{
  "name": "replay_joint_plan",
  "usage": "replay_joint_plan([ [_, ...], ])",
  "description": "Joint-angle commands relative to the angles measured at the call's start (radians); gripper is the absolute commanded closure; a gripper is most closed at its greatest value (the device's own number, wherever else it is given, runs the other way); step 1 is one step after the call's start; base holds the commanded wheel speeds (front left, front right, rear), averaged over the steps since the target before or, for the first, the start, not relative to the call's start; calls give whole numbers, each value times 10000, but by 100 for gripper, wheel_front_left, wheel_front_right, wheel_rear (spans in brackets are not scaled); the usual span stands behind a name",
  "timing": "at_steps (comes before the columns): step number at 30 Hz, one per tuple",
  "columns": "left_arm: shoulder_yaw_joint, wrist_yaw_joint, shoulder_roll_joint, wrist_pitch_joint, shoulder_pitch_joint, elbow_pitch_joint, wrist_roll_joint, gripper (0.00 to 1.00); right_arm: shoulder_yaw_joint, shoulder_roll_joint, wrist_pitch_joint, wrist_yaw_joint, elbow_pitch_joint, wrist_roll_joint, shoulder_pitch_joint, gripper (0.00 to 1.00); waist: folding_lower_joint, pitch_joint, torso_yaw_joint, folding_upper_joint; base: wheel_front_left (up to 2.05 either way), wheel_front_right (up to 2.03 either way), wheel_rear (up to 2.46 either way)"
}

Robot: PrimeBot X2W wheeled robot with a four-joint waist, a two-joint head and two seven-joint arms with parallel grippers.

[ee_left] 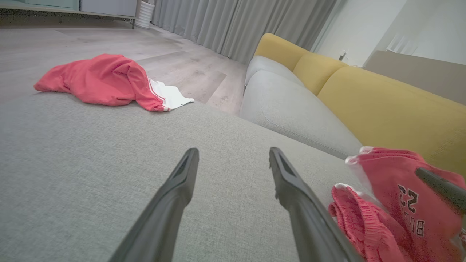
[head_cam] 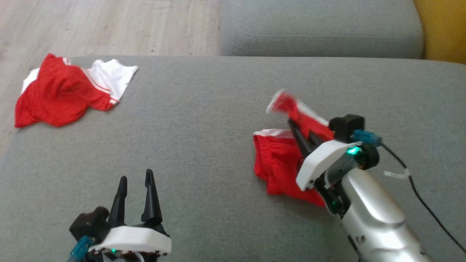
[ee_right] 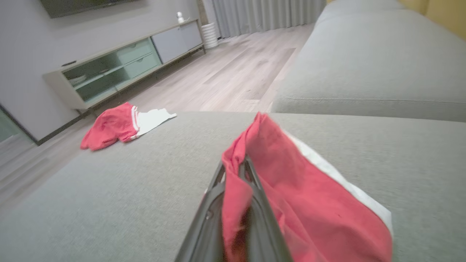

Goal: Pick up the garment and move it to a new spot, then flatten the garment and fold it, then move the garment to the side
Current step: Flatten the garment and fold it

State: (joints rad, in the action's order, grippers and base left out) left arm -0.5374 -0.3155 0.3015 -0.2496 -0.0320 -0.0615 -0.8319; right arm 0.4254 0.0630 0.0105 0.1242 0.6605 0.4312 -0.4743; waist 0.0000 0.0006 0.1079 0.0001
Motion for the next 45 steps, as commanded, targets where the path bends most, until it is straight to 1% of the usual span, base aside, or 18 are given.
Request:
replay_joint_plan([
  [1,419,50,39,-122,-294,234,100,0,318,-125,-129,65,-382,61,-28,100,0,-42,190,-1,0,0,0],
  [5,455,99,-11,-122,-248,187,142,0,874,-126,-674,65,-475,26,233,100,0,-58,362,-1,0,0,0],
  [9,522,142,-66,-122,-172,138,180,0,1021,-126,-836,65,-537,-55,435,100,0,-97,389,-1,0,0,0],
  [10,536,149,-72,-122,-145,128,187,0,1047,-126,-844,65,-568,-61,476,91,0,-110,371,-1,0,0,0],
  [11,543,152,-75,-122,-123,121,196,0,1082,-126,-855,65,-607,-52,509,74,0,-117,341,-1,0,0,0],
  [12,546,160,-75,-122,-113,119,204,0,1116,-127,-862,65,-653,-38,534,13,0,-117,309,-1,0,0,0],
  [13,555,168,-72,-122,-111,120,214,0,1159,-127,-864,65,-709,-17,550,0,0,-114,261,-1,0,0,0],
  [20,532,210,-72,-105,-144,143,219,0,1255,-127,-749,65,-1144,124,660,0,0,-128,-74,-1,0,0,0],
  [26,527,192,-10,-91,-170,170,246,0,703,-127,-450,65,-1395,-59,652,0,0,-119,-216,-1,0,0,0],
  [29,528,178,30,-80,-190,196,259,0,42,-127,-200,65,-1376,-442,533,0,0,-93,-249,-1,0,0,0],
  [37,513,136,128,-42,-223,260,298,0,-2137,-122,258,65,-1075,-2186,700,0,0,-63,-73,-1,0,0,0],
  [42,500,145,223,-48,-152,283,359,0,-3542,-124,757,65,-1488,-2916,1344,0,0,-188,-69,-1,0,0,0],
  [45,473,198,339,-53,-78,277,425,0,-4129,-125,939,65,-1971,-3113,1940,0,0,-292,-169,-1,0,0,0],
])
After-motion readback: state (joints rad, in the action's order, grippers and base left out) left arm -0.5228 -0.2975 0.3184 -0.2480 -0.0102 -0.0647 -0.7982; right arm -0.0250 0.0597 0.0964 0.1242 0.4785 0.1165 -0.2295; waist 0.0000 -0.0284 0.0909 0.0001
